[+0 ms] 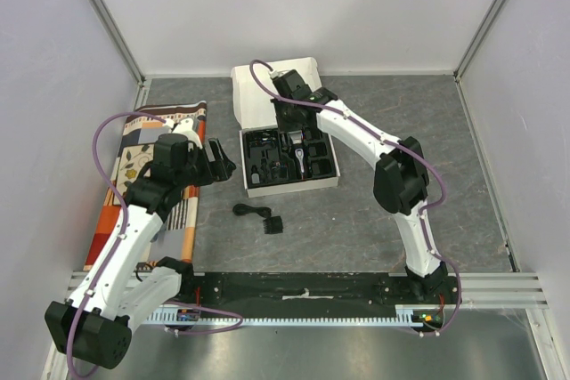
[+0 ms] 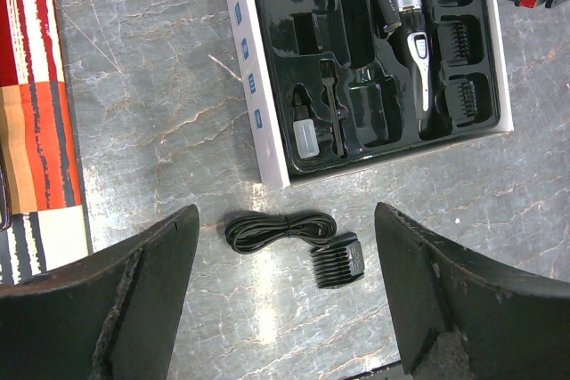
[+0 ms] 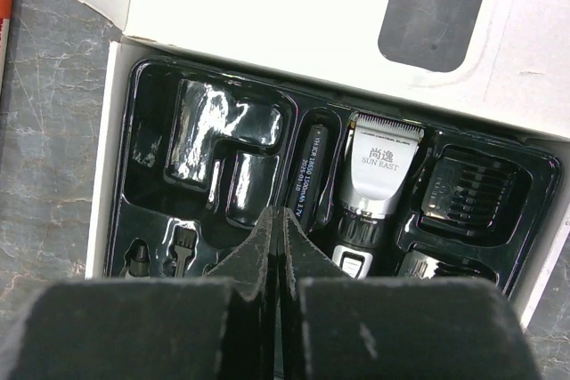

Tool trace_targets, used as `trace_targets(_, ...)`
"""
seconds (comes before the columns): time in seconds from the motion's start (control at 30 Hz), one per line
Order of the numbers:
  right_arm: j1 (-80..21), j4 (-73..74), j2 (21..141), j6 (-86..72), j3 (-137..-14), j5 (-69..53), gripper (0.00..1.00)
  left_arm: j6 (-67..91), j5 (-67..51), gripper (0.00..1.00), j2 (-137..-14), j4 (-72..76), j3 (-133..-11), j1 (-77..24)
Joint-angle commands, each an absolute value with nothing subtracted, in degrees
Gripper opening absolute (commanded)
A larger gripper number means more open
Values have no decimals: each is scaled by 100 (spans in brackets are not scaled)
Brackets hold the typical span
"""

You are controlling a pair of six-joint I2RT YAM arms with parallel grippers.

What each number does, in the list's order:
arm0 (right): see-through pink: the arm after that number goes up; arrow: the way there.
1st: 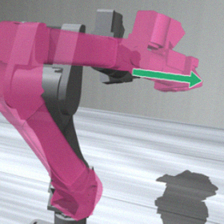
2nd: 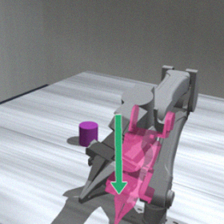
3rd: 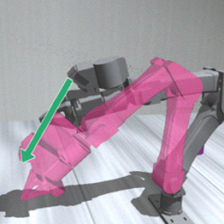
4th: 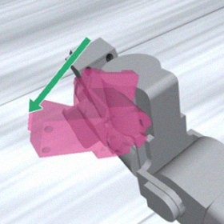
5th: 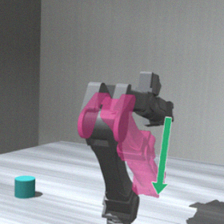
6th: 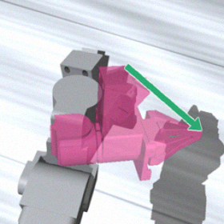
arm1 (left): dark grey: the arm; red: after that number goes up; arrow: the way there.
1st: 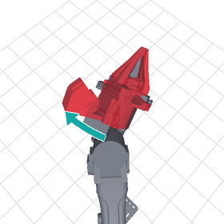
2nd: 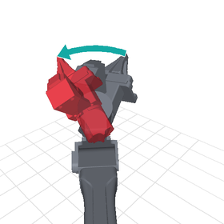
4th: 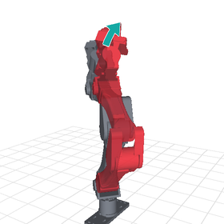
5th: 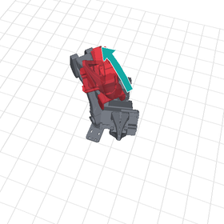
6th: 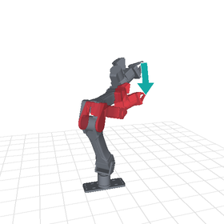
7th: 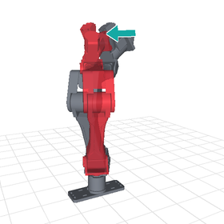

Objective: Sort the hair-cutting tools

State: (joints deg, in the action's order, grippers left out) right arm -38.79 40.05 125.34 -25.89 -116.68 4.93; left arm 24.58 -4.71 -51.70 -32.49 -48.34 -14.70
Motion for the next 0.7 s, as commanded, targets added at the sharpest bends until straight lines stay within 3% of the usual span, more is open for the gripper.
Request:
trace_targets(0.0,-3894,3858,12586,-2593,-11637,598,0,2399,-571,86,-5150,-3050,-4825,-1433)
trace_targets(0.67,-3902,3507,13061,-2602,-10951,474,0,2399,-606,86,-5133,-3050,-4825,-1433)
